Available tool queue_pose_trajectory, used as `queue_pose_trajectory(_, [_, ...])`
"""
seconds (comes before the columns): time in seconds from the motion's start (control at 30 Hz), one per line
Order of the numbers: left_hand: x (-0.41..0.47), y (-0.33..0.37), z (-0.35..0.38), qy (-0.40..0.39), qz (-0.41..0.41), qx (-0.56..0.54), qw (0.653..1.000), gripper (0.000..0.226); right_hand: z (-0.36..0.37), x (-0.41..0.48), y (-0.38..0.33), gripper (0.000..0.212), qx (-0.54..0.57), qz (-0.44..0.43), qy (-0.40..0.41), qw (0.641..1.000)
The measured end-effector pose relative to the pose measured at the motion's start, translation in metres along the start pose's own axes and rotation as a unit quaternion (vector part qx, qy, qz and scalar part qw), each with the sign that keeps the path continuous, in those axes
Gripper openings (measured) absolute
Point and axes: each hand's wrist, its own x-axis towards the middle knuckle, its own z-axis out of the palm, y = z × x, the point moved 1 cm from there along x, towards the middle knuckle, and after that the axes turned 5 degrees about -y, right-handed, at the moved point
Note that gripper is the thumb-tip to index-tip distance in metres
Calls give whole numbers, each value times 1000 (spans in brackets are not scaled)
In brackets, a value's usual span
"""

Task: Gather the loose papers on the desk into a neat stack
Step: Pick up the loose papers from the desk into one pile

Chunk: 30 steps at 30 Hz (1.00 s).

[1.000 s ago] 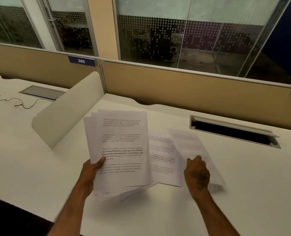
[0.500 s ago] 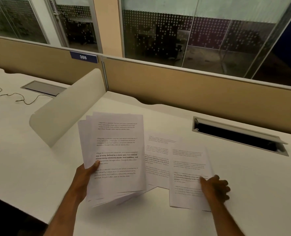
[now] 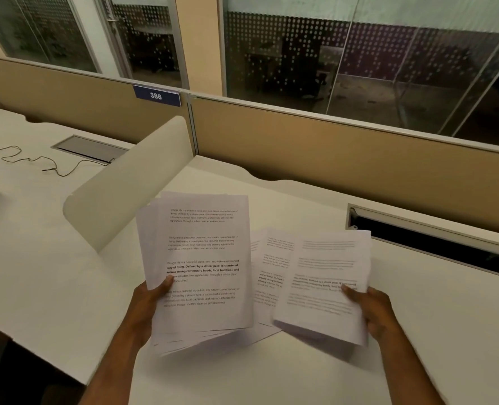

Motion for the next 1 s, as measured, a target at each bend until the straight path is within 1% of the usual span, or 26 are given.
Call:
queue_pose_trajectory(0.1, [1, 3, -9, 10, 1, 3, 1000, 36, 34, 8, -6, 26, -17, -2, 1, 1000])
queue_pose_trajectory(0.13, [1, 3, -11, 12, 1, 3, 1000, 36, 46, 12, -5, 32, -57, 5, 19, 998])
queue_pose_trajectory(0.17, [2, 4, -14, 15, 2, 3, 1000, 36, 57, 15, -3, 42, -120, 16, 45, 992])
queue_pose_trajectory(0.23, [3, 5, -20, 19, 1, 6, 1000, 33, 79, 16, 3, 59, -270, 44, 93, 957])
queue_pose_trajectory(0.27, [4, 6, -23, 22, 0, 5, 1000, 31, 89, 12, 5, 64, -326, 54, 113, 937])
queue_pose_trajectory(0.33, [6, 6, -27, 29, -2, 3, 1000, 30, 106, 2, 7, 68, -377, 51, 143, 914])
queue_pose_trajectory(0.4, [8, 7, -29, 34, -5, 2, 999, 29, 117, -2, 10, 69, -392, 46, 157, 905])
queue_pose_trajectory(0.47, [10, 7, -30, 32, -5, 1, 999, 28, 122, 1, 13, 68, -370, 64, 147, 915])
queue_pose_trajectory(0.53, [12, 6, -29, 30, -7, -1, 1000, 28, 118, 11, 15, 66, -311, 91, 130, 937])
queue_pose_trajectory(0.6, [14, 5, -28, 27, -9, -2, 1000, 31, 110, 18, 16, 57, -265, 103, 113, 952])
queue_pose_trajectory(0.63, [15, 5, -27, 24, -10, -2, 1000, 33, 106, 21, 14, 51, -251, 94, 103, 958])
queue_pose_trajectory(0.73, [16, 7, -24, 13, -9, -4, 1000, 39, 97, 24, -1, 37, -197, 11, 64, 978])
queue_pose_trajectory(0.8, [17, 9, -22, 9, -7, -6, 1000, 40, 91, 20, -23, 39, -154, -54, 23, 986])
queue_pose_trajectory(0.87, [18, 10, -20, 6, -5, -8, 1000, 36, 81, 9, -53, 40, -98, -115, -7, 989])
queue_pose_trajectory(0.93, [19, 12, -17, 7, -3, -10, 1000, 30, 65, -8, -83, 36, -27, -154, -39, 987])
queue_pose_trajectory(1.0, [20, 13, -13, 6, 0, -9, 1000, 29, 50, -31, -108, 41, 25, -173, -96, 980])
